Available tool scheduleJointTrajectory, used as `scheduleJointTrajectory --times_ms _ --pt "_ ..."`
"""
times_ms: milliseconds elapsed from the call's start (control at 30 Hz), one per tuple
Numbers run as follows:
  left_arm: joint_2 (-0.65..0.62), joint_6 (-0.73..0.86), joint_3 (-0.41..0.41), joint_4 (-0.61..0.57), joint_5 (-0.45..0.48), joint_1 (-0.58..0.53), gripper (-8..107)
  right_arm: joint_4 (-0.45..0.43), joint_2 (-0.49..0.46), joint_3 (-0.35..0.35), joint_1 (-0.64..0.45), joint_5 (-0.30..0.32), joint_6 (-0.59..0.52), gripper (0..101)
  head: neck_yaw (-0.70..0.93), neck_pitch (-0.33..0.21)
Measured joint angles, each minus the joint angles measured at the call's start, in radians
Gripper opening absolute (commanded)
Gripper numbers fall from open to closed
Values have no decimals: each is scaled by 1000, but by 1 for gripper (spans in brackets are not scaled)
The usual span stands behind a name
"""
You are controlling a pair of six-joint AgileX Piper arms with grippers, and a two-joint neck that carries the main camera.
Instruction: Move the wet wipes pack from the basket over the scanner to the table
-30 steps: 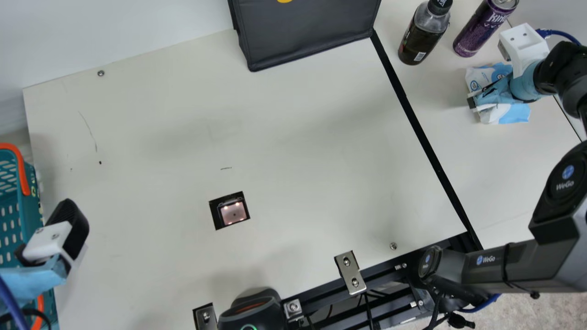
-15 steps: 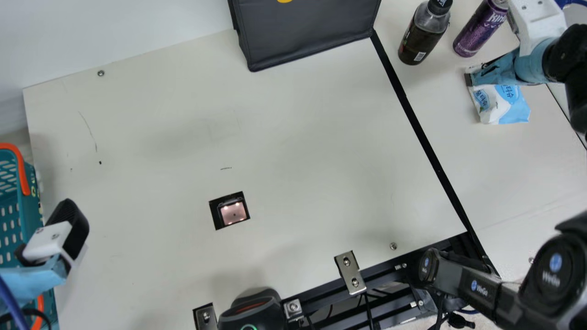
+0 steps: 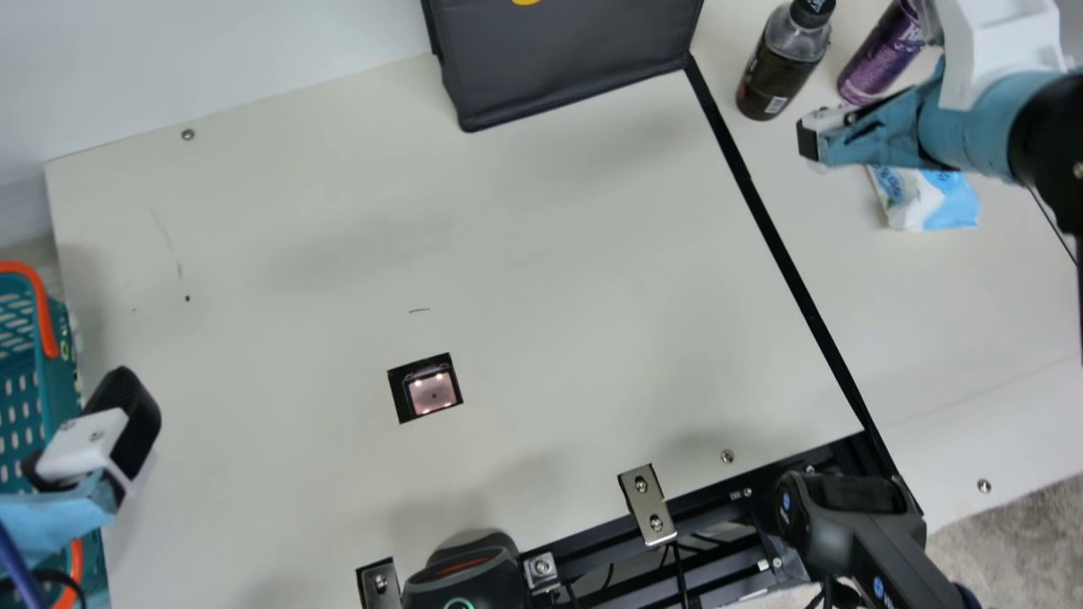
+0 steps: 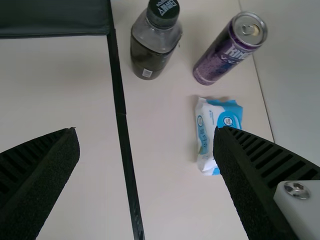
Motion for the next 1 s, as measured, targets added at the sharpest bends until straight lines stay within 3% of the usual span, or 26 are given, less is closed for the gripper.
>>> scheduleJointTrajectory --times_ms 433,767,1000 --pt "-29 229 -48 -160 36 235 90 12 -202 0 218 94 151 95 291 0" --pt "-52 399 -85 -282 63 410 90 19 -364 -1 391 178 272 95 296 -2" --pt "-68 518 -110 -365 82 531 90 19 -376 -2 404 181 272 95 295 -2"
